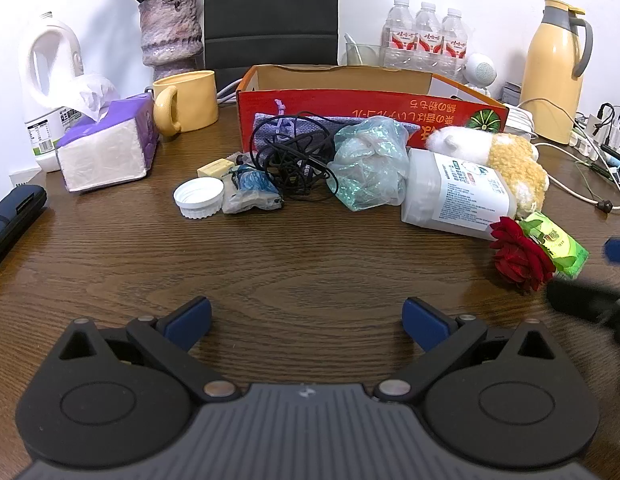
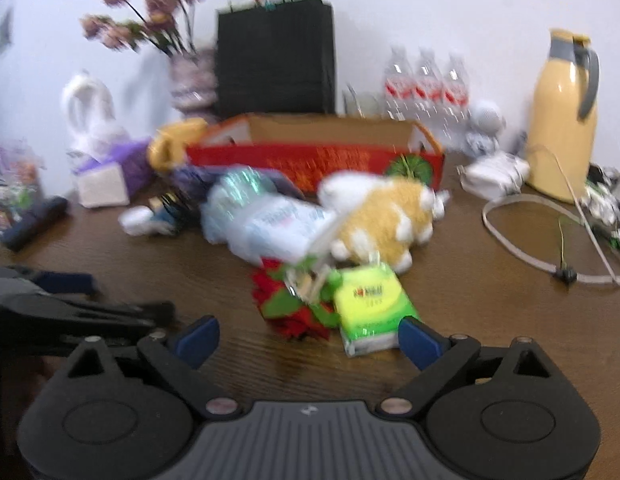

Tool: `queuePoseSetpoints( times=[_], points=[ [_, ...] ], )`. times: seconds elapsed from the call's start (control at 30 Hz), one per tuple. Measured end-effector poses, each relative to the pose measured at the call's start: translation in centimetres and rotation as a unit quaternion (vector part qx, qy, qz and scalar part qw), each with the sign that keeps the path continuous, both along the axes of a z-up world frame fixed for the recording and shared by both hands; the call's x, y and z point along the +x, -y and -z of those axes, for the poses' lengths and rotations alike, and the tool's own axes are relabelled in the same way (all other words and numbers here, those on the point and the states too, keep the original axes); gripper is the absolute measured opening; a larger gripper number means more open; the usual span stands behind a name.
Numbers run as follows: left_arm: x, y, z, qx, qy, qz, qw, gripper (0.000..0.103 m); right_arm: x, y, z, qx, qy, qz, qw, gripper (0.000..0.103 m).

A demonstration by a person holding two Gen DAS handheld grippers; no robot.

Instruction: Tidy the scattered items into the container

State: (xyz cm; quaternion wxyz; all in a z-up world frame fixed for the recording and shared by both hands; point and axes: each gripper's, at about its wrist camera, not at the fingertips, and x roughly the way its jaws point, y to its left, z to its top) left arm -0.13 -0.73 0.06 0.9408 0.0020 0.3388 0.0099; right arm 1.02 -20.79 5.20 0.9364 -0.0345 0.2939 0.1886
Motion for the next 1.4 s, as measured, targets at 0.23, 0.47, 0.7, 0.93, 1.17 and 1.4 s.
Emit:
queuePoseSetpoints(
  times=[0.23,0.47,0.7,0.93,1.17,1.4],
  points=[
    [-1.1,-1.9,-1.1,0.009,0.061,0.007,0.9981,0.103,1.1,0.6,-1.1,0.017,0.008,-0.002,1.0,0.088],
    [3.0,-5.4,-3.1,0.003,0.066,-0.001,0.9978,0.103,3.1,-2.6,0.2,-0.013,-0.006,-0.032,0.999,0.075],
    [6.7,-7.7,-2.8,0.03,0.069,-0.021,0.997,0.094,4.3,-3.8,0.5,-0.035,-0.016,-0.047,0.998,0.048],
    [8.2,-10.5,-1.3,-0.017,0.04,-0.042,0.9982,0.072,4.4,-3.9,1.1,-0.043,-0.035,-0.045,0.997,0.042],
    [9.0,-9.8,-1.0,-0.015,0.034,-0.018,0.9991,0.042,4.7,-4.0,1.3,-0.042,-0.041,-0.038,0.998,0.04],
    [7.5,-10.4,-1.7,-0.02,0.044,-0.02,0.9986,0.041,4.1,-4.0,0.7,-0.029,-0.04,-0.047,0.998,0.037]
  ],
)
